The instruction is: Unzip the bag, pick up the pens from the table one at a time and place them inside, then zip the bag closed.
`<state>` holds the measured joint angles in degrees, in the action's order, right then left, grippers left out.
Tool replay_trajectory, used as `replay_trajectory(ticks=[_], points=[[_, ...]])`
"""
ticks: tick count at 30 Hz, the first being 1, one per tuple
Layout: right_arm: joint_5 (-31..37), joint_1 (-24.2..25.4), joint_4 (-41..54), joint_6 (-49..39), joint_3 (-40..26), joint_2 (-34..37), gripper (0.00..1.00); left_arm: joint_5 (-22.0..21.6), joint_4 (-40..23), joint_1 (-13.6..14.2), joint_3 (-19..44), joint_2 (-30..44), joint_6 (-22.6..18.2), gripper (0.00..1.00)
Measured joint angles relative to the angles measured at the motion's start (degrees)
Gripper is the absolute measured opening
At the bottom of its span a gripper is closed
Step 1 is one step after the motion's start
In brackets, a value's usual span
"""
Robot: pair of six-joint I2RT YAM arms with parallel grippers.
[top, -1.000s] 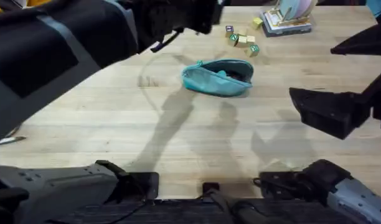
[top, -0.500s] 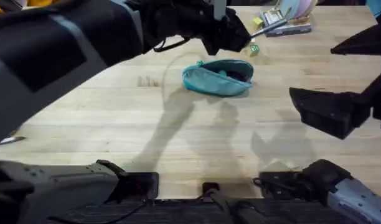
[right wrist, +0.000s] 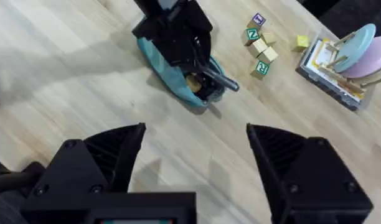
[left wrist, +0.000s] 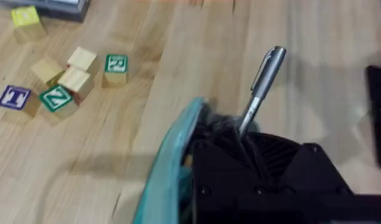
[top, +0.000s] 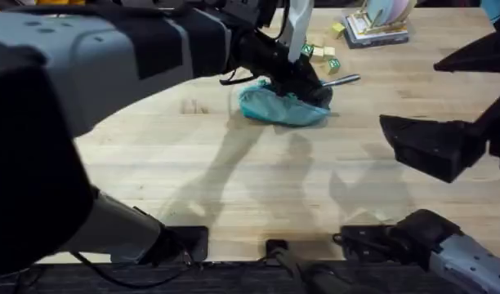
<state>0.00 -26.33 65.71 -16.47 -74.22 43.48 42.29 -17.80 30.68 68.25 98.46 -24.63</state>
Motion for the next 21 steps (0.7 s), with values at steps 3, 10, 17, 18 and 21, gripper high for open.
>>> replay_trajectory(ticks=[3, 10, 17, 18, 21], points=[[-0.01, 0.0, 0.0, 0.0, 0.0, 0.0, 0.998, -2.78, -0.09, 0.0, 0.0, 1.24, -1.97, 0.041], [-0.01, 0.0, 0.0, 0.0, 0.0, 0.0, 0.998, -11.93, -4.78, -0.02, 0.0, 1.61, -7.37, 0.041], [-0.01, 0.0, 0.0, 0.0, 0.0, 0.0, 0.998, -18.54, -11.54, 0.15, 0.0, 1.61, -13.37, 0.049], [0.01, 0.0, 0.0, 0.0, 0.0, 0.0, 0.998, -19.01, -11.54, 0.15, 0.0, 1.61, -13.64, 0.074], [-0.01, 0.0, 0.0, 0.0, 0.0, 0.0, 0.998, -19.86, -11.26, 0.2, 0.0, 1.61, -14.54, 0.308]])
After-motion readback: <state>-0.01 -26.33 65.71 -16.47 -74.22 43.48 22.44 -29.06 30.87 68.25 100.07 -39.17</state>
